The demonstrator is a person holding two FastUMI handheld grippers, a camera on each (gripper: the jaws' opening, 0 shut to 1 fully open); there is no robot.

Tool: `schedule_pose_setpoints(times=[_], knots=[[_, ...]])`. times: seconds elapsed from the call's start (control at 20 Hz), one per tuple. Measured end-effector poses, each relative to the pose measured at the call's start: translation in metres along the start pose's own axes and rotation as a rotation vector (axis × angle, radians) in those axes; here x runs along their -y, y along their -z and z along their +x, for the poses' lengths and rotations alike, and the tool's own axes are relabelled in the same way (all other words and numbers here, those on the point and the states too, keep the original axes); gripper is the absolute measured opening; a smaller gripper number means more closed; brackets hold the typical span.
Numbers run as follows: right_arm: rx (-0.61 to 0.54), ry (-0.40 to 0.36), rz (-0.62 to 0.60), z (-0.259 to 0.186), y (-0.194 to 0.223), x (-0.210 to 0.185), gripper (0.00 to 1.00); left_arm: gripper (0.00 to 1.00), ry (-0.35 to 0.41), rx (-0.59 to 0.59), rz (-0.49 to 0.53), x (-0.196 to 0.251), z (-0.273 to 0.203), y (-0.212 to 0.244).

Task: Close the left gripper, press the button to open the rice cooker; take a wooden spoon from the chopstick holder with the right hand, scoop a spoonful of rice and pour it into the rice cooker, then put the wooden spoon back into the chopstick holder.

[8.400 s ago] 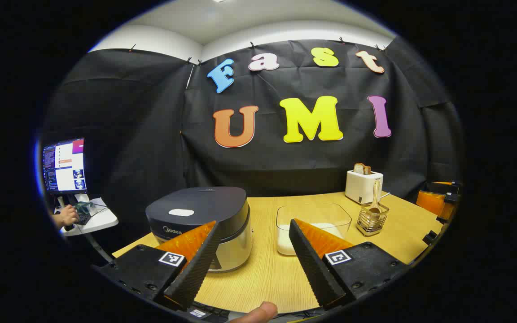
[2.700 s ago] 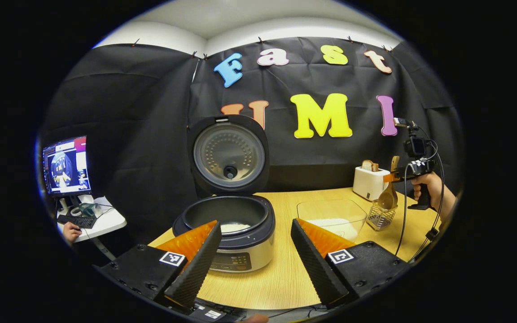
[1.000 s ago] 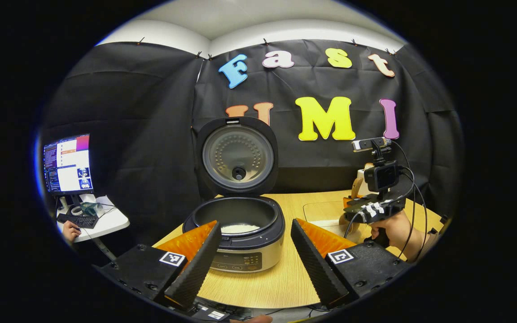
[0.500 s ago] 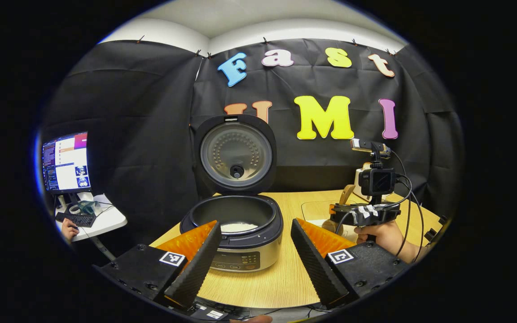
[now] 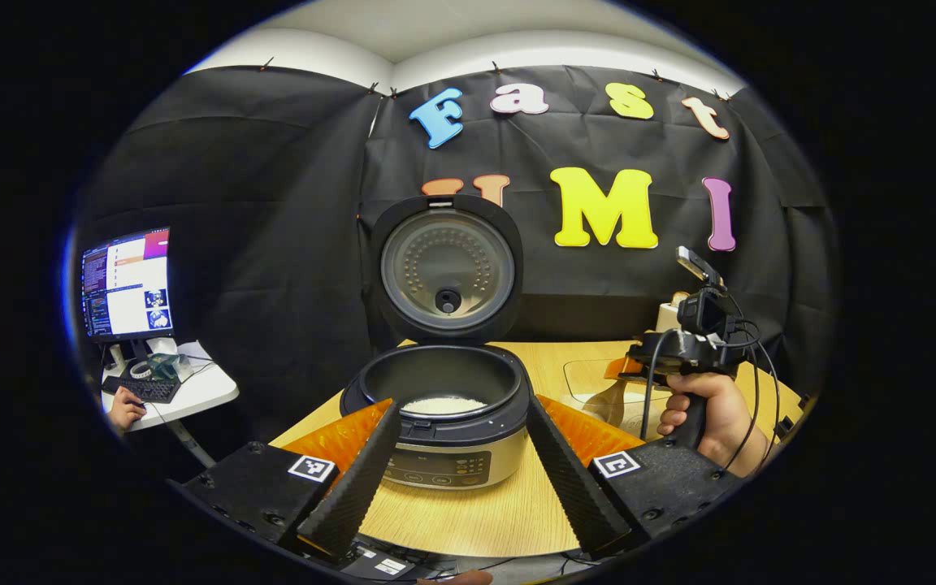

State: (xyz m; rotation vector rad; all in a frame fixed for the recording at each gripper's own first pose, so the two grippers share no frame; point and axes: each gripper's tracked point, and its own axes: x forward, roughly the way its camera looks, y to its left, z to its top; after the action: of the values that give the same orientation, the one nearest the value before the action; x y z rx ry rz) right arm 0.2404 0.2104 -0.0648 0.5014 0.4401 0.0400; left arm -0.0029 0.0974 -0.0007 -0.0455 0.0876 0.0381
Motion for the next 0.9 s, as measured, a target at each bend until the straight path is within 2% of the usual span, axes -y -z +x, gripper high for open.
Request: schedule_pose_setpoints(times=[0.4,0.5,0.7,0.9], knots=[[-0.166,-0.169,0.393,0.005,-0.006,0.015,0.05,0.99,-0.003,-0.009,0.018,0.002,0.002,0.003],[-0.164,-0.198,0.455,0.004,-0.013,0.020,0.05,0.99,-0.002,-0.009,0.024,0.003,0.002,0.002],[-0.112,-0.185,0.499,-0.005,-0.029,0.040,0.04,0.99,-0.004,-0.013,0.028,0.003,0.002,0.003],[-0.066,-0.256,0.613,-0.018,-0.048,0.050,0.04,0.99,-0.012,-0.012,0.028,0.000,0.002,0.003]])
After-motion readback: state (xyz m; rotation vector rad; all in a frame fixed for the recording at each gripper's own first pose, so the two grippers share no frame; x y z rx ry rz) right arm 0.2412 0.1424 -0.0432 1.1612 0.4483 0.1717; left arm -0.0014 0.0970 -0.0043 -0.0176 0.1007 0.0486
